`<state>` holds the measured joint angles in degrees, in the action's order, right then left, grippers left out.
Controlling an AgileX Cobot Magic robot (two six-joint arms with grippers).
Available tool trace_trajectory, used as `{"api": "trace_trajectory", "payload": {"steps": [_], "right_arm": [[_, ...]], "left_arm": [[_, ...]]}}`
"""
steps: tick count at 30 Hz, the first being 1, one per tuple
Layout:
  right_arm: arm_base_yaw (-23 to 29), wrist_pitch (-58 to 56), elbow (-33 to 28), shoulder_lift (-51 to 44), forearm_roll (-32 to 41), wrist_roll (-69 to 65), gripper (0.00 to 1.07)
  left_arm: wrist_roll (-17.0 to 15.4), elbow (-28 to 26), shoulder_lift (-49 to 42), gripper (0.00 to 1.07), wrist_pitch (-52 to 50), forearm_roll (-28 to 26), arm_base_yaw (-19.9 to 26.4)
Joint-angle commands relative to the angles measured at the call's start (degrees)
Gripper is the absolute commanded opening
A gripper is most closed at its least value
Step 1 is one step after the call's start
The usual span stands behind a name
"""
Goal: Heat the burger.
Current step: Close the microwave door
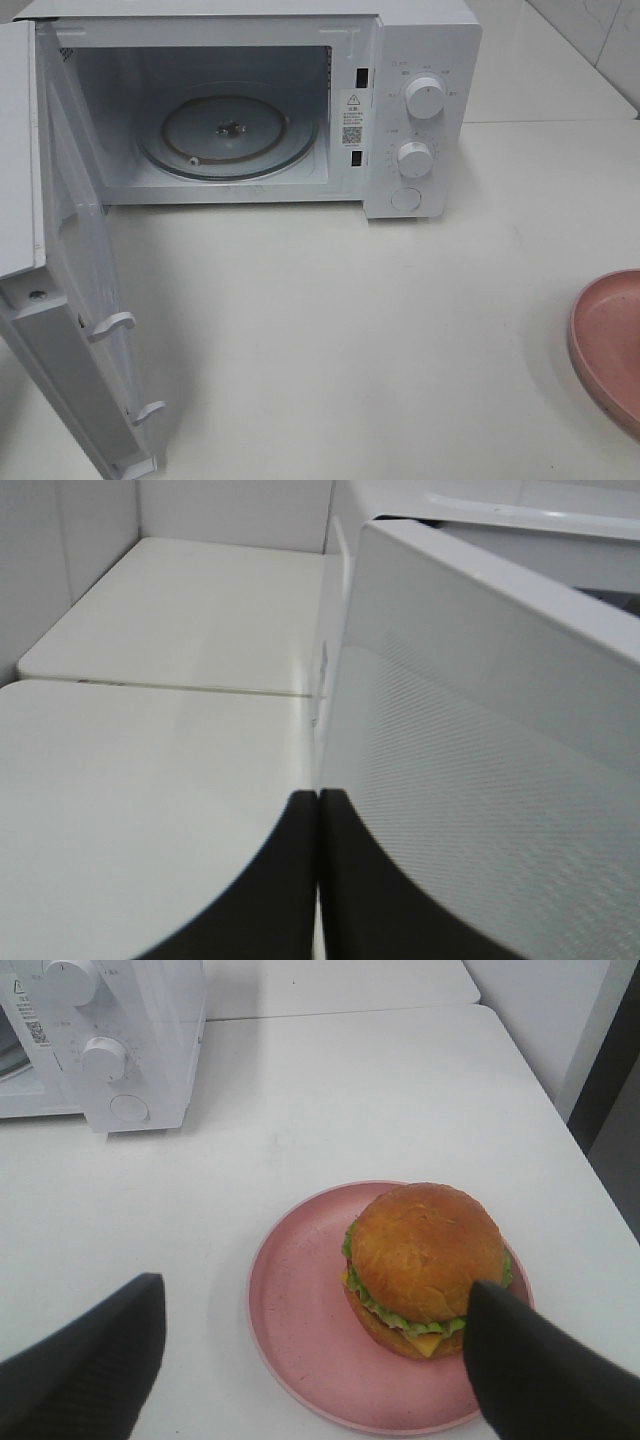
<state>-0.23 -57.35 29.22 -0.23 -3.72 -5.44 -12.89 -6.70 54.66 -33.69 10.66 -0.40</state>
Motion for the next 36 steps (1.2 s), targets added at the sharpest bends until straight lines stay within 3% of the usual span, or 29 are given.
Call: {"api": "trace_trajectory", "payload": {"steps": [1, 2, 6, 17, 20, 21, 22, 25, 27, 31, 36], "right_arm": [[-0.2, 0.3, 0.1, -1.4, -0.3, 0.7, 0.76], [-0.2, 0.3, 0.1, -1.4, -0.3, 0.7, 0.76], [-0.2, 0.3, 0.1, -1.4, -0.3, 0.7, 0.76], [-0.2, 0.3, 0.1, -1.4, -0.3, 0.7, 0.76], [-0.2, 0.3, 0.1, -1.4, -0.3, 0.7, 0.76], [-0.2, 0.3, 0.1, -1.4, -0.3, 0.7, 0.76], [-0.2, 0.3, 0.1, -1.4, -0.3, 0.7, 0.76], [-0.2, 0.3, 0.1, -1.4, -0.3, 0.7, 0.76], [-0.2, 0.3, 0.1, -1.4, -0.3, 0.7, 0.76], [-0.2, 0.3, 0.1, -1.4, -0.3, 0.7, 0.76], [-0.2, 0.3, 0.1, -1.4, -0.3, 0.7, 0.76]], "left_arm": [[-5.5, -0.2, 2.5, 0.0, -6.0, 8.2, -0.2], [-8.1, -0.2, 4.6, 0.0, -8.4, 12.0, -0.2], [-11.5, -0.2, 9.6, 0.0, -12.7, 14.6, -0.2], [-10.9, -0.7, 21.4, 0.0, -23.8, 19.2, -0.5], [-10.6, -2.1, 23.1, 0.0, -22.6, 19.3, -2.8], [-8.6, -3.1, 23.9, 0.0, -21.5, 19.3, -5.0], [-6.0, -3.7, 24.8, 0.0, -21.0, 18.0, -7.5], [-5.3, -4.0, 25.3, 0.0, -21.0, 16.6, -8.5], [-4.7, -4.1, 26.4, 0.0, -21.3, 8.7, -11.4], [-4.6, -4.5, 27.2, 0.0, -21.5, 4.1, -13.6], [-4.4, -7.3, 30.3, 0.0, -20.9, 3.3, -17.0]]}}
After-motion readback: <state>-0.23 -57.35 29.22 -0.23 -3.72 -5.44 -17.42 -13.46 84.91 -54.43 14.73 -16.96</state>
